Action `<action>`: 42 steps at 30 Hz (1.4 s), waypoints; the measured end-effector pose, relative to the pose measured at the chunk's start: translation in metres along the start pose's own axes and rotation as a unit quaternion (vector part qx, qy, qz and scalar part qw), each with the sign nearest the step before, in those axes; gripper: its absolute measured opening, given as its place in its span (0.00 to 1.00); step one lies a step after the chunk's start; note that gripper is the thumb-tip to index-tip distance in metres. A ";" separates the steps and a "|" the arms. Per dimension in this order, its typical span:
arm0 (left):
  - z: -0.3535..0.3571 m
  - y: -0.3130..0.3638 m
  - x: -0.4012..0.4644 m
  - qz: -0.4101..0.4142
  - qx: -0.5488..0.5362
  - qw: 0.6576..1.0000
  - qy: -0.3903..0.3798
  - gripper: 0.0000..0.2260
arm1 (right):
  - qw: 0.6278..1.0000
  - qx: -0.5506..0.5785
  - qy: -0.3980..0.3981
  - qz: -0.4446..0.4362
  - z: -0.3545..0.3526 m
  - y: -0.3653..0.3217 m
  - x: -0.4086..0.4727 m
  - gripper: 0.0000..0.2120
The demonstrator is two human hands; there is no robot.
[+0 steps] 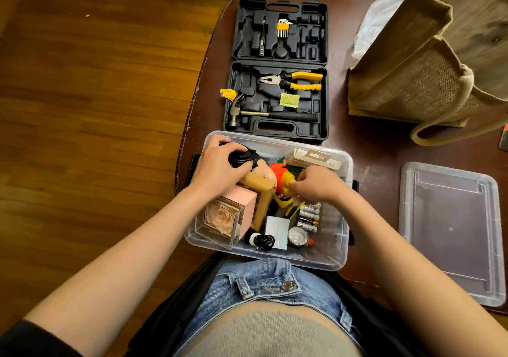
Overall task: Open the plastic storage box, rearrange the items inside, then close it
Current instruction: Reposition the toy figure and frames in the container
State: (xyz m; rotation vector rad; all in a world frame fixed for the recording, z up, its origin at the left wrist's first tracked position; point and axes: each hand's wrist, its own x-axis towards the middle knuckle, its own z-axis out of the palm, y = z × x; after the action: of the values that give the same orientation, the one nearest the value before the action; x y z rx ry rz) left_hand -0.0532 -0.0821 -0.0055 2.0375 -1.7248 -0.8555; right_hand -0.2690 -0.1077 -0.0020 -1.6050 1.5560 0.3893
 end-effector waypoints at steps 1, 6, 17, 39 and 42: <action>-0.001 0.000 0.000 0.000 -0.011 1.000 0.003 0.14 | 1.000 0.003 -0.009 0.006 -0.002 0.000 -0.002 0.14; -0.003 0.001 0.000 0.003 -0.067 0.998 0.002 0.07 | 0.992 -0.083 -0.079 0.058 -0.012 0.015 -0.015 0.11; 0.003 0.004 -0.002 -0.005 -0.090 0.993 -0.072 0.08 | 0.968 -0.247 -0.031 0.038 -0.019 0.009 -0.020 0.24; 0.000 -0.008 -0.015 -0.070 -0.096 0.978 -0.171 0.12 | 0.978 -0.082 0.099 -0.163 0.043 -0.038 -0.022 0.49; -0.006 -0.004 -0.016 -0.067 -0.066 0.982 -0.162 0.22 | 0.983 -0.020 0.048 -0.175 0.027 -0.030 -0.027 0.46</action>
State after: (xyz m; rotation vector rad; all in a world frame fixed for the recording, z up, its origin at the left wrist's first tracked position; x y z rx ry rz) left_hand -0.0477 -0.0660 0.0002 2.0292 -1.6467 -1.3719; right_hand -0.2370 -0.0739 0.0121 -1.9089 1.3058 0.1529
